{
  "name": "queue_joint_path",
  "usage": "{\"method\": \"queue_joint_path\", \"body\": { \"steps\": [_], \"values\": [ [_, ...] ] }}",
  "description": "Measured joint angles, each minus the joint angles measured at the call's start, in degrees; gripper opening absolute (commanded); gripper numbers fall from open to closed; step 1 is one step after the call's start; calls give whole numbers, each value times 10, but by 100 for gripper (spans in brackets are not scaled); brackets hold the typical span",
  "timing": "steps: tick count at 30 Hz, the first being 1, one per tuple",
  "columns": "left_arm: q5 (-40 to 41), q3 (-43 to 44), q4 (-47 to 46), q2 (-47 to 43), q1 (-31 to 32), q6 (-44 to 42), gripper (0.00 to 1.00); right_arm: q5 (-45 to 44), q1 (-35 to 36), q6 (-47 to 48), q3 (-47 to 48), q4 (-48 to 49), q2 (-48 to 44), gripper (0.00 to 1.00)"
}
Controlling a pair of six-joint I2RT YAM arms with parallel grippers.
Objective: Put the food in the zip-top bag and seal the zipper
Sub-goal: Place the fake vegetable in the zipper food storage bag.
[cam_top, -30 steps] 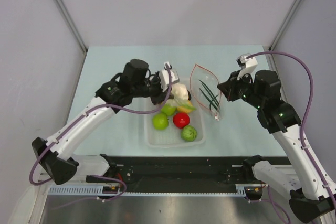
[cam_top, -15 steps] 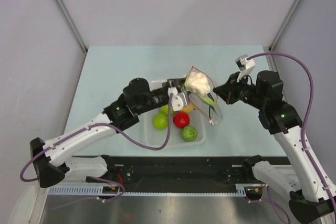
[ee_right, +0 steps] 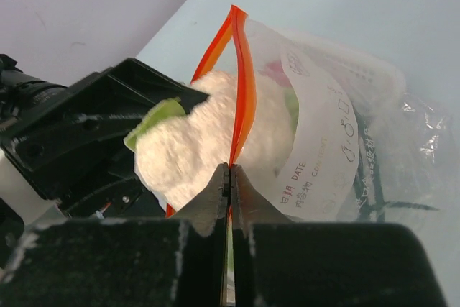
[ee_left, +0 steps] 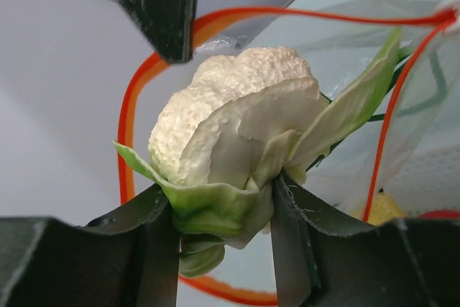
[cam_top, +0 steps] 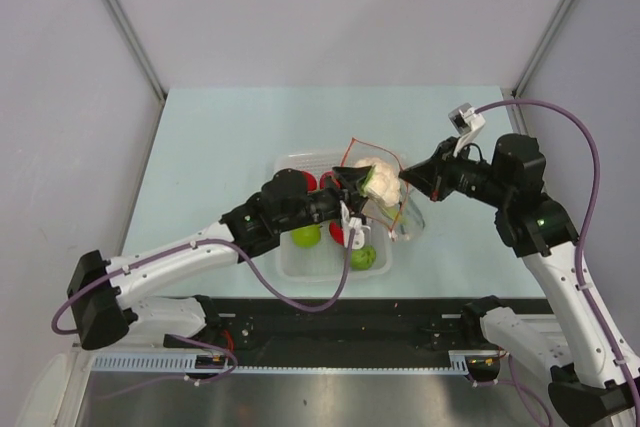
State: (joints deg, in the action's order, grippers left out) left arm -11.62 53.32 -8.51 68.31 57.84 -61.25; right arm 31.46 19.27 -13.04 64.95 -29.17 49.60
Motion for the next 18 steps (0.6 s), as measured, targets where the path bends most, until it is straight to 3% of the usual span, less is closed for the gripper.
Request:
{"method": "queue_joint_path", "body": {
  "steps": [3,8,18],
  "values": [
    [-13,48,45,33,5,-17,29,15,0,-12,0,13,8,0],
    [-26,123,138,78,5,-33,47,30,0,-33,0,37,10,0],
    [-36,219,280,147,6,-47,58,61,2,-91,-1,91,10,0]
  ]
}}
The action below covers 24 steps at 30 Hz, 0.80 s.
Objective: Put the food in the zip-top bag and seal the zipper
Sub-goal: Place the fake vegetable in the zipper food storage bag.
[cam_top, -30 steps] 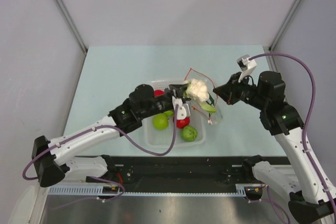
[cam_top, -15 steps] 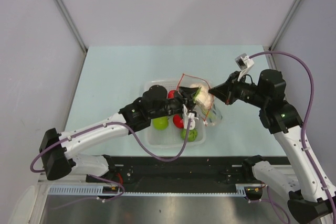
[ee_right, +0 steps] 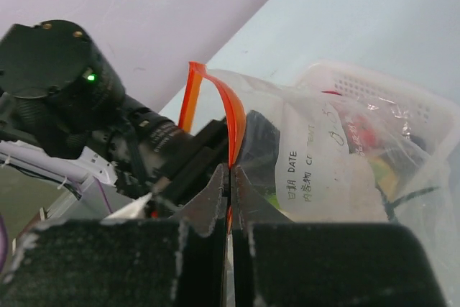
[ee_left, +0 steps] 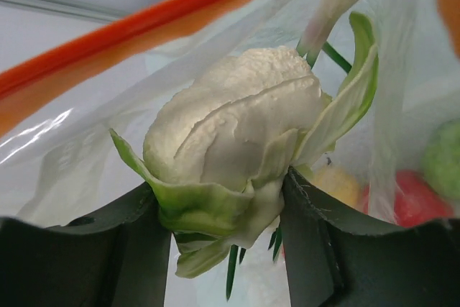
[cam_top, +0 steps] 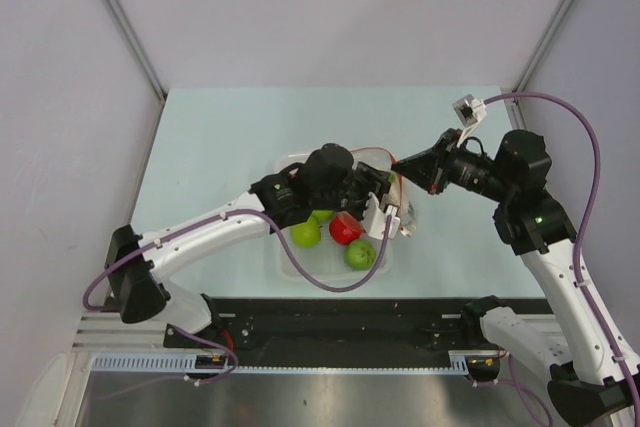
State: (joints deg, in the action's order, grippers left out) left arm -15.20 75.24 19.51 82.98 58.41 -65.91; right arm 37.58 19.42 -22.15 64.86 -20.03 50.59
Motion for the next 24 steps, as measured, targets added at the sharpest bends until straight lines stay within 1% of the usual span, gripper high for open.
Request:
{"method": "queue_joint_path", "body": {
  "steps": [1,2,3,4,8,13,14,16,19,21,24],
  "values": [
    [1,9,7,9,0,1,65,4,0,-5,0,5,0,0],
    [3,21,17,19,0,4,88,7,0,-10,0,10,0,0],
    [3,29,24,25,0,5,98,10,0,-15,0,13,0,0],
    [3,40,33,31,0,7,100,11,0,-17,0,16,0,0],
    [-8,58,66,33,-3,25,100,2,-4,-22,0,29,0,0],
    [-21,79,86,9,-9,64,100,-18,-4,-9,-1,1,0,0],
    [-22,82,87,0,-10,71,98,-25,-4,-5,-1,-5,1,0],
    [-29,85,86,-24,-11,84,89,-36,-4,1,-1,-14,2,0],
    [-45,86,90,-61,-12,90,56,-53,-5,6,-1,-26,5,0],
    [-61,86,94,-82,-12,90,49,-60,-5,8,-1,-30,7,0],
    [-76,85,99,-96,-12,101,43,-71,-6,13,-1,-33,8,0]
  ]
}}
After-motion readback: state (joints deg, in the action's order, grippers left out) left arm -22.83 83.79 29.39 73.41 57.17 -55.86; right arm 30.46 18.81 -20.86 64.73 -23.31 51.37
